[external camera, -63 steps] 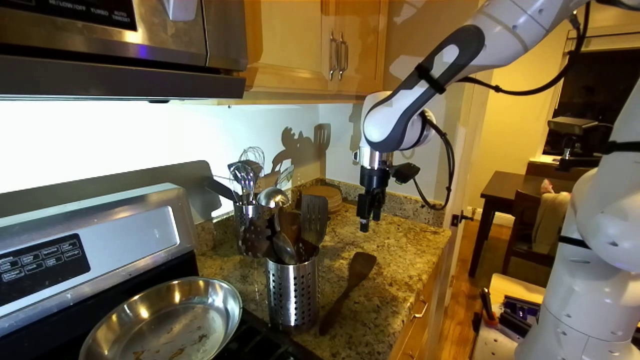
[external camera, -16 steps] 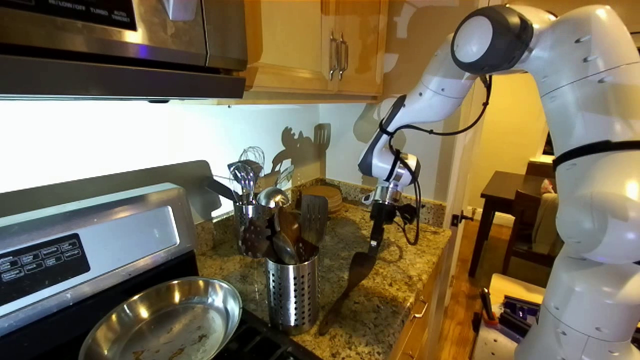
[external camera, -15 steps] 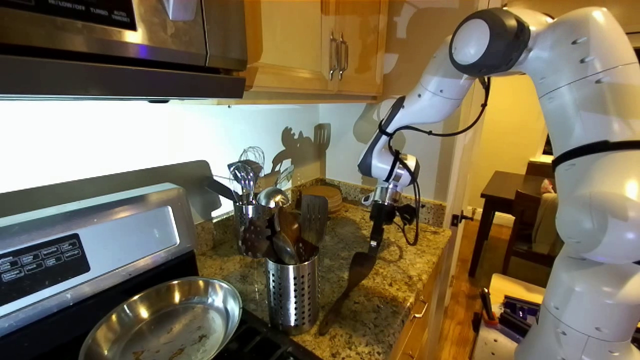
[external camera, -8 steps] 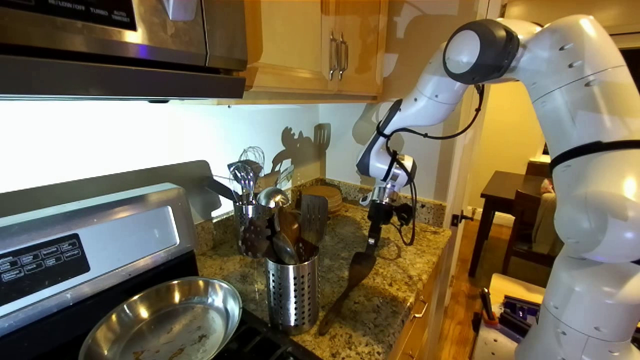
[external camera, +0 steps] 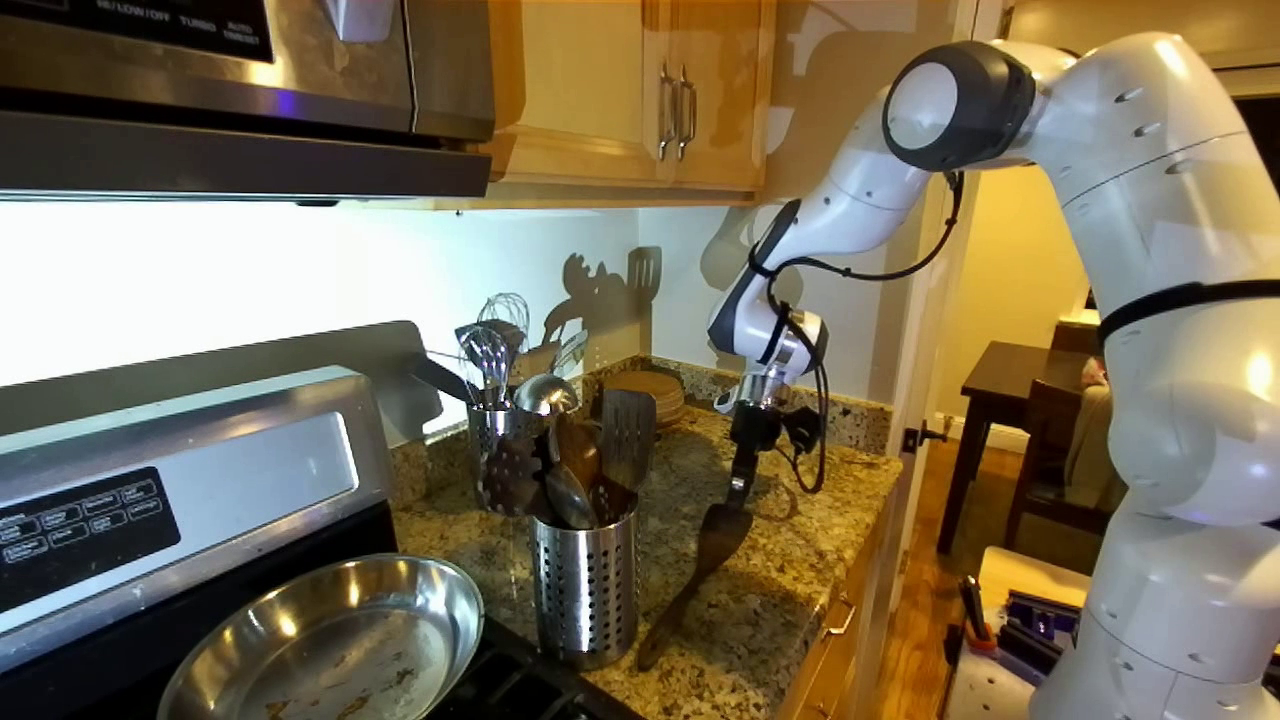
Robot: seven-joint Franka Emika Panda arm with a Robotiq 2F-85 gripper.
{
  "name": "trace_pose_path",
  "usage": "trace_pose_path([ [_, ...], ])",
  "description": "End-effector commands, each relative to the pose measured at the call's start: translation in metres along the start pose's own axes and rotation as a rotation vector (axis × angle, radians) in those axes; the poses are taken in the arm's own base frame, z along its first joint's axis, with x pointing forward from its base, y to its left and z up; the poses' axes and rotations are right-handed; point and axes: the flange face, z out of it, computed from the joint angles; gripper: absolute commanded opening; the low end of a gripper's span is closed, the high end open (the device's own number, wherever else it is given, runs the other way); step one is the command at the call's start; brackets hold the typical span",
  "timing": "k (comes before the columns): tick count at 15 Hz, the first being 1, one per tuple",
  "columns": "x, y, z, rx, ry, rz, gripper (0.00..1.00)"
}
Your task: Put the wooden spoon in the utensil holder
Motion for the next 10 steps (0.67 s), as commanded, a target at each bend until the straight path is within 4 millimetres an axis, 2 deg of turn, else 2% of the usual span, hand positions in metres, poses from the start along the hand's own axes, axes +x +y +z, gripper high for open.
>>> trace_pose_path([
  [1,0.002,-0.004,0.007,0.041,0.001,0.002,1.0],
  [10,0.004,-0.011,0.022,0.074,-0.029,0.008,1.0],
])
